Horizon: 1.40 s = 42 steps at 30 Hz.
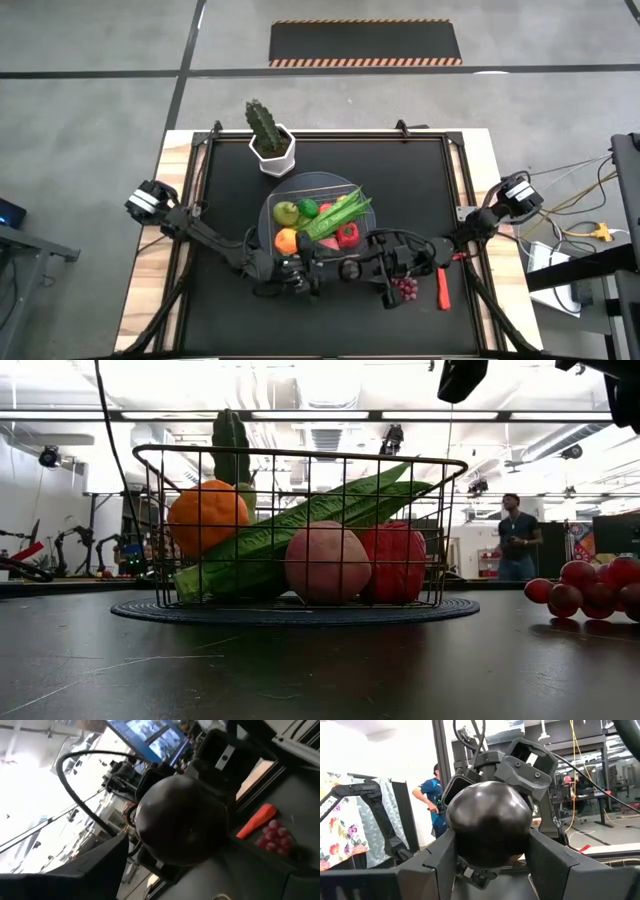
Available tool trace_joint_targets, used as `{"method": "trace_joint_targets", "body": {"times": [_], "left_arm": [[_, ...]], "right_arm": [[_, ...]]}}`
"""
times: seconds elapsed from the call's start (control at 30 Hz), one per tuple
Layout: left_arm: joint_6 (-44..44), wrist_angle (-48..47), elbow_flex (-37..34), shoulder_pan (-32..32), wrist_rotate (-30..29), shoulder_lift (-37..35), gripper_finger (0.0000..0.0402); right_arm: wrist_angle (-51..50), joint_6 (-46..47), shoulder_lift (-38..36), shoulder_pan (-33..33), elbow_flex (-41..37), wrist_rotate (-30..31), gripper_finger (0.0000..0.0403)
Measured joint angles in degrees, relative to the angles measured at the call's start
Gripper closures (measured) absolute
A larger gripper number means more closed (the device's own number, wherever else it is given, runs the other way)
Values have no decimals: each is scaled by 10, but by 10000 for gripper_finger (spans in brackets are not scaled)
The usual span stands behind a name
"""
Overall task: Build produce basket
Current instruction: Put the plum into the wire basket
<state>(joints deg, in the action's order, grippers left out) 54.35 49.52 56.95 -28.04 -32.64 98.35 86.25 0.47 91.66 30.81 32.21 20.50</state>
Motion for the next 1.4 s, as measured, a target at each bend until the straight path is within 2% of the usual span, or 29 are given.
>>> {"method": "trace_joint_targets", "body": {"times": [0.23, 0.4, 0.63, 0.77, 1.03, 1.17, 1.33, 1.4], "left_arm": [[-15, 8, 0, 1, 39, 0, 100], [-26, 8, 0, 1, 45, 0, 103], [-28, 7, 0, 5, 45, -1, 158], [-30, 6, 0, 6, 45, -1, 183], [-31, 5, 0, 7, 40, -1, 189], [-67, 5, 1, 7, -7, -1, 190], [-171, -20, 0, 7, -154, -3, 191], [-219, -59, 2, 11, -190, -4, 191]], "right_arm": [[-4, 0, 0, -2, 0, 5, 215], [-5, 4, 0, -7, 0, 5, 215], [-6, 1, 0, -7, 0, 5, 208], [-5, 11, 0, -8, 0, 5, 188], [-28, 1, -10, -10, -1, 9, 116], [-110, -18, -52, -10, -1, 43, 90], [-303, -26, -156, -10, -1, 98, 89], [-395, -26, -204, -9, 4, 129, 93]]}}
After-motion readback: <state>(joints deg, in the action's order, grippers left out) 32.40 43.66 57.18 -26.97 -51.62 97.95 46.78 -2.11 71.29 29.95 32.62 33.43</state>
